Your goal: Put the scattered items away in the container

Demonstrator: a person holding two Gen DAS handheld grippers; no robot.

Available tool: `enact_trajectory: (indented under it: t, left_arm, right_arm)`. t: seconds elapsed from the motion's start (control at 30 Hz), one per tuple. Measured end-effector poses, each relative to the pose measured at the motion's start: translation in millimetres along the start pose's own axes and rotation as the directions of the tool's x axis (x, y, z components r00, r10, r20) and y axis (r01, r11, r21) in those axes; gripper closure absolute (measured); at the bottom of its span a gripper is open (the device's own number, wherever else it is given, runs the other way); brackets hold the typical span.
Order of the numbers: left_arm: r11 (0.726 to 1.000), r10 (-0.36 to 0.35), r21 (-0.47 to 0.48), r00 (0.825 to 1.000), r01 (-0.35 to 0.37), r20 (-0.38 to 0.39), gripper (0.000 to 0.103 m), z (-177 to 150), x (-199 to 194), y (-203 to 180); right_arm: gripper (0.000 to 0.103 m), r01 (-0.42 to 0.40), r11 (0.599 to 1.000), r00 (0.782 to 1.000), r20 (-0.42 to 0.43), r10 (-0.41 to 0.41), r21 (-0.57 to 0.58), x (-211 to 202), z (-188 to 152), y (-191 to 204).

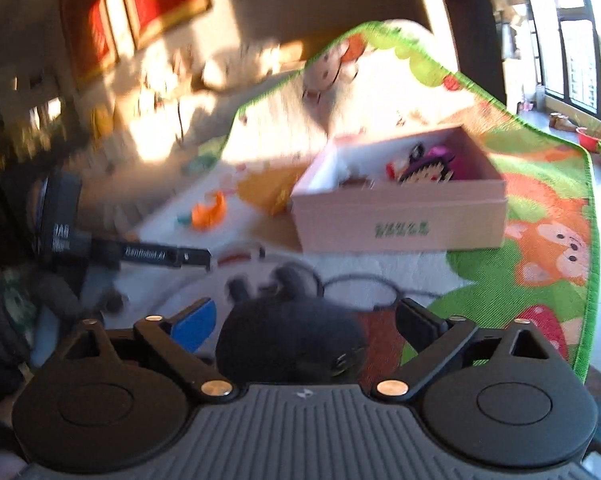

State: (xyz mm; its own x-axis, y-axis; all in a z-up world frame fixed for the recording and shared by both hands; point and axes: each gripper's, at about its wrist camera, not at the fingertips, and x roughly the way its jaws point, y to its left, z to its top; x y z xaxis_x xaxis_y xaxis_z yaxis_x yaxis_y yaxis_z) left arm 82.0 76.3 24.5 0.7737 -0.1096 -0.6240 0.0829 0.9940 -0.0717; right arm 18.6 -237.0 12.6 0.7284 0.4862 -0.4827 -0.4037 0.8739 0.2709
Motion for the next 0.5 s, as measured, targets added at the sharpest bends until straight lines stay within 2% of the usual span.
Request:
enact_trajectory:
  t: [0.13, 0.2, 0.23, 0.27, 0.3, 0.33, 0.43, 0.5]
  left_arm:
    - [0.994, -0.071, 0.089, 0.994, 0.064, 0.088, 0.0, 24.7, 6.9, -20.5]
    - [0.993, -0.091, 0.084, 0.992, 0.083, 0.092, 0.0, 35.2, 21.1, -25.9]
    - [0.992, -0.103, 0.078, 0.991, 0.096, 0.088, 0.004, 39.3, 28.7, -27.9]
    - [0.991, -0.109, 0.08, 0.991, 0.103, 0.082, 0.025, 43.2, 36.1, -30.2]
    - [0.991, -0.103, 0.091, 0.992, 0.096, 0.071, 0.039, 47.3, 43.7, -32.8]
    - [0.991, -0.089, 0.104, 0.994, 0.082, 0.06, 0.047, 51.1, 51.5, -35.2]
    - [0.99, -0.052, 0.137, 0.997, 0.044, 0.052, 0.032, 59.3, 71.0, -37.2]
    - [0.985, -0.009, 0.174, 0.999, 0.001, 0.043, 0.028, 62.1, 83.5, -38.9]
  right_arm:
    - [0.005, 0.04, 0.996, 0.996, 0.071, -0.046, 0.076, -1.3, 3.9, -16.7]
    - [0.005, 0.073, 0.992, 0.993, 0.082, -0.082, 0.105, 3.7, 5.8, -24.7]
    - [0.005, 0.083, 0.989, 0.992, 0.089, -0.094, 0.12, 6.1, 6.3, -29.1]
    - [0.005, 0.094, 0.986, 0.99, 0.095, -0.107, 0.137, 8.0, 7.1, -33.8]
    - [0.005, 0.101, 0.983, 0.988, 0.1, -0.117, 0.153, 9.3, 7.4, -38.8]
    - [0.005, 0.106, 0.98, 0.987, 0.105, -0.125, 0.17, 10.9, 7.6, -43.8]
    - [0.005, 0.114, 0.969, 0.985, 0.1, -0.139, 0.217, 17.1, 7.2, -56.3]
    - [0.005, 0.119, 0.963, 0.986, 0.082, -0.143, 0.241, 22.0, 4.3, -63.0]
